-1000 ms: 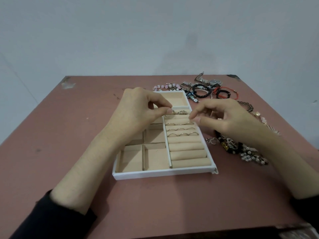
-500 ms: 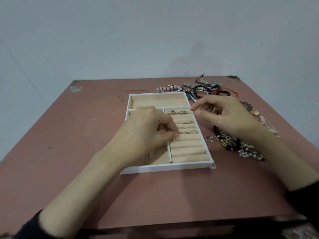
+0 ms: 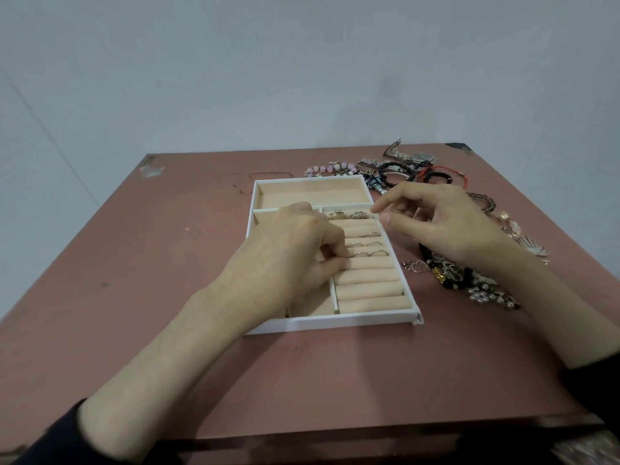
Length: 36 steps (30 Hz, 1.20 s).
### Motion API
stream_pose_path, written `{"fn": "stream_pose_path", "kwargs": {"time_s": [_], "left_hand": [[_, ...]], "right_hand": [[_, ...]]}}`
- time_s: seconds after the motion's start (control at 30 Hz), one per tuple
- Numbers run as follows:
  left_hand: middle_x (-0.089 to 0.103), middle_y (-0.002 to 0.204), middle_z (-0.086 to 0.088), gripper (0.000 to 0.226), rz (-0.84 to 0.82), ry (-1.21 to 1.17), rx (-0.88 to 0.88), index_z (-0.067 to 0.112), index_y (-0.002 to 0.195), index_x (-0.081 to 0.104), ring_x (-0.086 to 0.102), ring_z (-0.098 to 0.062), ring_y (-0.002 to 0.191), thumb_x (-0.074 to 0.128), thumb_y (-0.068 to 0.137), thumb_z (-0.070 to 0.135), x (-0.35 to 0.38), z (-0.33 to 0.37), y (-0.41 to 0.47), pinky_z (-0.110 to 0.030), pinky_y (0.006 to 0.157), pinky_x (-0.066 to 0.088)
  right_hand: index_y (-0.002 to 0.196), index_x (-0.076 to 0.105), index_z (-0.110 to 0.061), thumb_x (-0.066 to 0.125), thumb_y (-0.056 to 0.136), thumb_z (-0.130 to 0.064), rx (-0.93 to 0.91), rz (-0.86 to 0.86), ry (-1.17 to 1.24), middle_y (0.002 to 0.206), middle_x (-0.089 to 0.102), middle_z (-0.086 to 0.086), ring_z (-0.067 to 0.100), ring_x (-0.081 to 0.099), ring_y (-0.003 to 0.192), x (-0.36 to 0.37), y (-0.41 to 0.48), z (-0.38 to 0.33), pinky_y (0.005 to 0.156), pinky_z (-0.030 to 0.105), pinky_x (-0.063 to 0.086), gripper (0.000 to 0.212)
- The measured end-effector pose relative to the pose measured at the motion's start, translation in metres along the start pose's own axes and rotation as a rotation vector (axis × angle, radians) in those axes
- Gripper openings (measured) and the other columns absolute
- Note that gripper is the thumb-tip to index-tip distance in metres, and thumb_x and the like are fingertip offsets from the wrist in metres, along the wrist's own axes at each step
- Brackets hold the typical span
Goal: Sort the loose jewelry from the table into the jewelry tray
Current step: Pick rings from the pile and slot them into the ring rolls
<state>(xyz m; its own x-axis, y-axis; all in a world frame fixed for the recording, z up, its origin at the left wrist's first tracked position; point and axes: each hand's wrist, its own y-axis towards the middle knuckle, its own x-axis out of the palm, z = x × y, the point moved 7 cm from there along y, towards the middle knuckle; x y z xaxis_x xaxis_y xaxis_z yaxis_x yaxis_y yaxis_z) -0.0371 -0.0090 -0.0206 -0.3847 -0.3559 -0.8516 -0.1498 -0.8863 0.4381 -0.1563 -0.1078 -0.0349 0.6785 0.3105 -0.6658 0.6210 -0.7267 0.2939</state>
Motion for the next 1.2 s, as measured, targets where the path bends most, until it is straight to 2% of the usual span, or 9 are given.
{"fn": "stream_pose_path", "kwargs": {"time_s": [0.1,0.17,0.3,0.37,0.47,0.67,0.93,1.07,1.2], "left_hand": [[0.057,0.065,0.013,0.009,-0.102,0.009,-0.041,0.017,0.076,0.075,0.041,-0.01,0.074,0.071,0.078,0.026,0.001,-0.001,0.003,-0.034,0.069,0.046],[0.062,0.074,0.012,0.011,-0.183,0.016,-0.074,0.021,0.087,0.076,0.041,-0.007,0.079,0.069,0.081,0.026,0.002,-0.004,0.005,-0.029,0.078,0.043],[0.07,0.084,0.004,0.016,-0.248,-0.018,-0.115,0.024,0.095,0.074,0.048,-0.006,0.072,0.07,0.08,0.025,0.002,-0.004,0.009,-0.017,0.066,0.035],[0.068,0.075,0.008,0.015,-0.249,-0.039,-0.131,0.024,0.093,0.074,0.05,0.0,0.061,0.072,0.078,0.024,0.0,-0.004,0.009,-0.01,0.065,0.036],[0.048,0.058,0.02,0.01,-0.265,-0.019,-0.139,0.022,0.086,0.075,0.047,0.006,0.055,0.073,0.077,0.022,-0.001,-0.002,0.011,-0.003,0.062,0.034],[0.042,0.055,0.022,0.01,-0.339,0.013,-0.144,0.019,0.086,0.076,0.049,0.01,0.057,0.072,0.077,0.018,0.001,0.001,0.015,0.0,0.059,0.033],[0.056,0.064,0.013,0.014,-0.423,0.06,-0.098,0.02,0.091,0.076,0.045,0.0,0.055,0.067,0.081,0.015,0.006,0.007,0.016,0.0,0.058,0.033],[0.072,0.084,0.007,0.015,-0.43,0.061,-0.091,0.023,0.09,0.076,0.045,0.002,0.056,0.066,0.081,0.015,0.009,0.007,0.016,-0.001,0.059,0.033],[0.07,0.083,0.008,0.015,-0.425,0.059,-0.101,0.024,0.089,0.076,0.046,0.001,0.055,0.067,0.081,0.015,0.011,0.004,0.017,0.001,0.059,0.032]], "right_hand": [[0.088,0.07,-0.023,0.063,0.083,-0.018,0.004,-0.005,0.0,0.072,0.059,-0.001,0.012,0.05,0.067,0.001,0.0,0.0,0.06,0.009,0.038,0.01],[0.089,0.07,-0.023,0.063,0.083,-0.018,0.004,-0.008,0.001,0.072,0.059,-0.001,0.012,0.049,0.067,0.0,0.0,0.0,0.06,0.009,0.038,0.01],[0.091,0.07,-0.023,0.063,0.084,-0.018,0.0,-0.006,0.008,0.076,0.061,0.005,0.014,0.05,0.069,-0.001,-0.001,-0.001,0.061,0.009,0.039,0.011],[0.095,0.069,-0.022,0.063,0.083,-0.016,-0.009,-0.001,0.008,0.08,0.062,0.009,0.014,0.05,0.07,-0.001,0.0,-0.001,0.062,0.01,0.039,0.014],[0.099,0.068,-0.023,0.064,0.083,-0.017,-0.009,0.01,0.017,0.083,0.061,0.014,0.007,0.045,0.064,-0.002,0.0,0.0,0.06,0.009,0.038,0.018],[0.103,0.065,-0.025,0.064,0.084,-0.016,0.006,0.041,0.044,0.082,0.06,0.012,0.002,0.043,0.059,-0.006,0.0,0.001,0.059,0.009,0.038,0.022],[0.096,0.062,-0.037,0.063,0.085,-0.014,-0.001,0.078,0.065,0.081,0.062,0.011,0.002,0.044,0.058,-0.011,0.001,0.002,0.06,0.01,0.04,0.025],[0.097,0.063,-0.035,0.063,0.085,-0.013,-0.004,0.088,0.074,0.078,0.063,0.01,0.002,0.047,0.058,-0.012,0.001,0.002,0.059,0.009,0.039,0.025],[0.1,0.064,-0.03,0.063,0.085,-0.012,0.002,0.102,0.092,0.074,0.061,0.008,0.011,0.05,0.063,-0.015,0.002,0.005,0.059,0.01,0.04,0.023]]}}
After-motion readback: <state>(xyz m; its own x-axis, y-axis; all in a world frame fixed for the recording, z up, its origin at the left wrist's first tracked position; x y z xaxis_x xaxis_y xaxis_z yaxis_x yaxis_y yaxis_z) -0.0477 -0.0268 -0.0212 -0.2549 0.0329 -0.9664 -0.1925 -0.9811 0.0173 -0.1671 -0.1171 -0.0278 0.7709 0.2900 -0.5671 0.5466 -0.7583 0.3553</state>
